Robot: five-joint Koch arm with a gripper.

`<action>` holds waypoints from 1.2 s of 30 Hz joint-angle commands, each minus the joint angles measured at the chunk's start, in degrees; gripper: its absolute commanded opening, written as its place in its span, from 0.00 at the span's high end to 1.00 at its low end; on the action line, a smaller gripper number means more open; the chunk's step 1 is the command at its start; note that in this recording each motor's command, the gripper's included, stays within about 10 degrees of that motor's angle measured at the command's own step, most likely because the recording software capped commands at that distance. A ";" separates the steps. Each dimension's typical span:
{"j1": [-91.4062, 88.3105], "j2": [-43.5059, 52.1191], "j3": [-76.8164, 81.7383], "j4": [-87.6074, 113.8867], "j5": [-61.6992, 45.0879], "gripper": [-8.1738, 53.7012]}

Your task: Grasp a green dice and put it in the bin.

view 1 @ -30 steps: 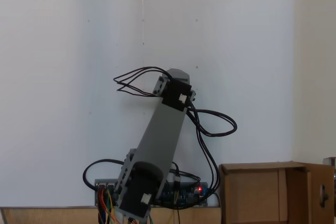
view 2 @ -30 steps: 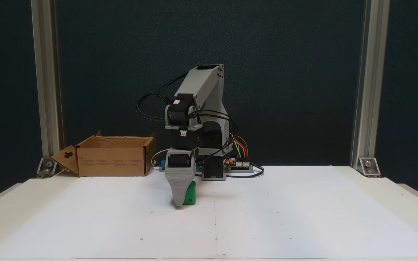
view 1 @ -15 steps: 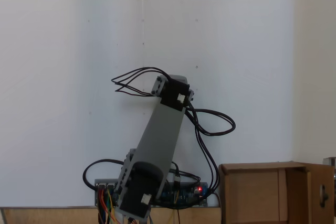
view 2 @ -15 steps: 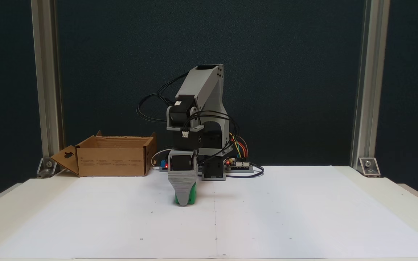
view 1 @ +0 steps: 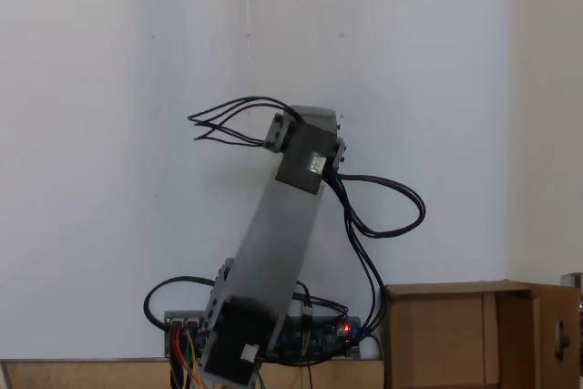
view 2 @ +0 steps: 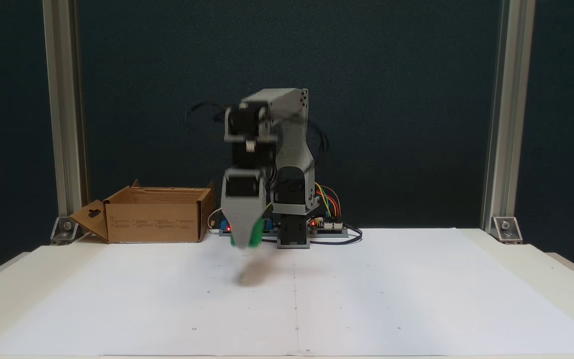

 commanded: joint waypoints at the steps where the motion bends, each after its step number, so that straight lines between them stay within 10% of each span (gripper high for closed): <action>1: -0.09 1.58 -8.70 9.38 5.98 0.68; 36: 62.84 -3.25 -34.80 16.79 -5.54 0.68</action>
